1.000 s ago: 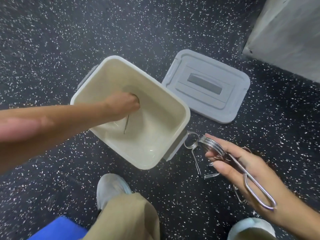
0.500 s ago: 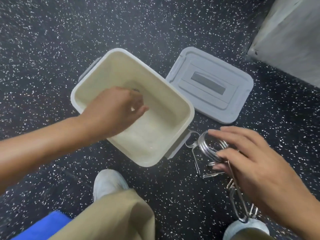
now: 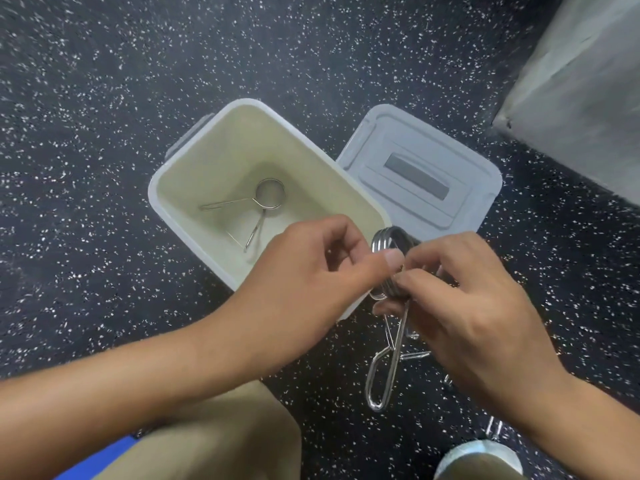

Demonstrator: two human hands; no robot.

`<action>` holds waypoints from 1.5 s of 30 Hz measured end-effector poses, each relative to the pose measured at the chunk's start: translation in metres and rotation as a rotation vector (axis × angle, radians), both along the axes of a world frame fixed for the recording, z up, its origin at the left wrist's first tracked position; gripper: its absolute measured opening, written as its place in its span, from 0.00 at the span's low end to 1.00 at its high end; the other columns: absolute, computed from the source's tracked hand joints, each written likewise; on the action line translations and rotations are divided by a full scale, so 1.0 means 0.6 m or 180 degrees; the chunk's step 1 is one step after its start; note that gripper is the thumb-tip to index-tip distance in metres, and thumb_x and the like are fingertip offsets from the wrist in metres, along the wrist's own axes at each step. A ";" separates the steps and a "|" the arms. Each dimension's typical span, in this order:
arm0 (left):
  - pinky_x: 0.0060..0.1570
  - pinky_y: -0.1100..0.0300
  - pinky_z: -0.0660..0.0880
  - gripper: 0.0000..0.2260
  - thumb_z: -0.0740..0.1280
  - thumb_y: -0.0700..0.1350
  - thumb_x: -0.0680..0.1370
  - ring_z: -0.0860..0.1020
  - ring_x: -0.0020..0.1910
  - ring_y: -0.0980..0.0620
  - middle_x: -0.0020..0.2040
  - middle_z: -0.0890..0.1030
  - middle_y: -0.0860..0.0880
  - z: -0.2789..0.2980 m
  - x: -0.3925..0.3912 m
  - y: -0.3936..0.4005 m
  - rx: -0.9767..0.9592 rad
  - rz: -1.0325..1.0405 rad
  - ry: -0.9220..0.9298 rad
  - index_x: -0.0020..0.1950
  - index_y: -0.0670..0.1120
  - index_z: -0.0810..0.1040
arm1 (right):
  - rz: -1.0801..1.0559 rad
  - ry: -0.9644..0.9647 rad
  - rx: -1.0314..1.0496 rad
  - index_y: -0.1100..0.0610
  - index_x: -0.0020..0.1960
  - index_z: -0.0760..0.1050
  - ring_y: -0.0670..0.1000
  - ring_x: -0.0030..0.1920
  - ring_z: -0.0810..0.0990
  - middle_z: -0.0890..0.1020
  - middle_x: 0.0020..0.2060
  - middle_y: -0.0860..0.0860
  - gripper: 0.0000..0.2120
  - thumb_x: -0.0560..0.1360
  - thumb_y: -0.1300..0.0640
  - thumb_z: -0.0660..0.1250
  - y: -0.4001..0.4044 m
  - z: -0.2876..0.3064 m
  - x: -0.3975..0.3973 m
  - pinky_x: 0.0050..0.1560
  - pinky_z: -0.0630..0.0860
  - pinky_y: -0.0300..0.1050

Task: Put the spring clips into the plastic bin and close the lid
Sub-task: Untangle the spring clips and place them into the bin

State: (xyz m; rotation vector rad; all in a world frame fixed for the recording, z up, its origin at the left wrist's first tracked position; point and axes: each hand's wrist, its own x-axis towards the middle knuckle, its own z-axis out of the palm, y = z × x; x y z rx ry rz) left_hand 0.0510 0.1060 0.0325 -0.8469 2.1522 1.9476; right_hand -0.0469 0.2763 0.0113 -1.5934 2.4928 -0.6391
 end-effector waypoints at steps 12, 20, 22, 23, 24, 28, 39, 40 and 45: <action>0.25 0.58 0.65 0.15 0.75 0.44 0.75 0.69 0.24 0.55 0.23 0.77 0.54 0.018 -0.031 -0.018 -0.0046 0.0231 0.0457 0.30 0.45 0.76 | -0.0342 -0.0495 -0.0505 0.62 0.64 0.80 0.46 0.46 0.76 0.79 0.55 0.55 0.15 0.78 0.60 0.71 0.047 -0.001 -0.006 0.52 0.80 0.46; 0.27 0.60 0.65 0.17 0.73 0.47 0.74 0.73 0.25 0.58 0.25 0.77 0.52 -0.073 -0.067 -0.055 -0.2385 -0.0183 -0.0043 0.28 0.42 0.75 | -0.0618 -0.0827 -0.0246 0.56 0.67 0.76 0.42 0.43 0.75 0.72 0.57 0.44 0.16 0.79 0.58 0.68 0.112 -0.025 -0.008 0.50 0.77 0.42; 0.26 0.56 0.65 0.16 0.71 0.45 0.73 0.72 0.25 0.48 0.26 0.76 0.42 -0.112 -0.075 -0.058 -0.2770 -0.0408 -0.0267 0.28 0.39 0.75 | -0.0690 -0.0883 -0.0172 0.56 0.66 0.77 0.44 0.41 0.76 0.72 0.57 0.43 0.17 0.78 0.58 0.68 0.123 -0.030 -0.007 0.48 0.76 0.42; 0.25 0.56 0.63 0.16 0.70 0.44 0.72 0.68 0.23 0.46 0.25 0.74 0.39 -0.134 -0.078 -0.059 -0.2854 -0.0512 -0.0384 0.27 0.39 0.73 | -0.0717 -0.0917 -0.0139 0.56 0.66 0.77 0.44 0.41 0.76 0.72 0.56 0.43 0.18 0.77 0.57 0.67 0.128 -0.032 -0.007 0.48 0.76 0.42; 0.24 0.56 0.61 0.17 0.68 0.43 0.71 0.63 0.23 0.46 0.24 0.69 0.38 -0.156 -0.081 -0.059 -0.2876 -0.0633 -0.0491 0.25 0.39 0.71 | -0.0744 -0.0953 -0.0102 0.55 0.66 0.76 0.44 0.42 0.76 0.72 0.56 0.42 0.18 0.76 0.56 0.67 0.132 -0.034 -0.006 0.48 0.75 0.41; 0.24 0.57 0.63 0.16 0.66 0.41 0.69 0.62 0.28 0.45 0.25 0.62 0.46 -0.235 -0.090 -0.044 -0.2913 -0.1179 -0.0930 0.26 0.42 0.62 | -0.0770 -0.1052 0.0078 0.52 0.66 0.75 0.43 0.44 0.77 0.69 0.50 0.34 0.15 0.80 0.53 0.66 0.146 -0.046 -0.005 0.48 0.73 0.39; 0.27 0.58 0.62 0.18 0.68 0.45 0.74 0.72 0.32 0.37 0.27 0.66 0.50 -0.285 -0.112 -0.021 -0.2561 -0.1428 -0.1293 0.29 0.47 0.62 | -0.0750 -0.1147 0.0287 0.49 0.65 0.75 0.45 0.43 0.78 0.70 0.49 0.34 0.17 0.79 0.47 0.59 0.155 -0.053 0.000 0.47 0.74 0.45; 0.26 0.59 0.60 0.19 0.68 0.45 0.73 0.72 0.33 0.35 0.26 0.65 0.50 -0.283 -0.110 -0.023 -0.2512 -0.1442 -0.1303 0.28 0.47 0.61 | -0.0760 -0.1138 0.0296 0.50 0.64 0.76 0.45 0.42 0.77 0.70 0.49 0.34 0.16 0.79 0.47 0.60 0.155 -0.053 0.001 0.47 0.74 0.44; 0.26 0.59 0.57 0.18 0.66 0.42 0.71 0.60 0.28 0.45 0.24 0.59 0.48 -0.263 -0.097 -0.034 -0.2475 -0.1228 -0.1276 0.25 0.45 0.61 | -0.0962 -0.1094 0.0391 0.49 0.61 0.78 0.42 0.42 0.76 0.74 0.46 0.36 0.13 0.79 0.49 0.62 0.158 -0.048 -0.005 0.43 0.69 0.37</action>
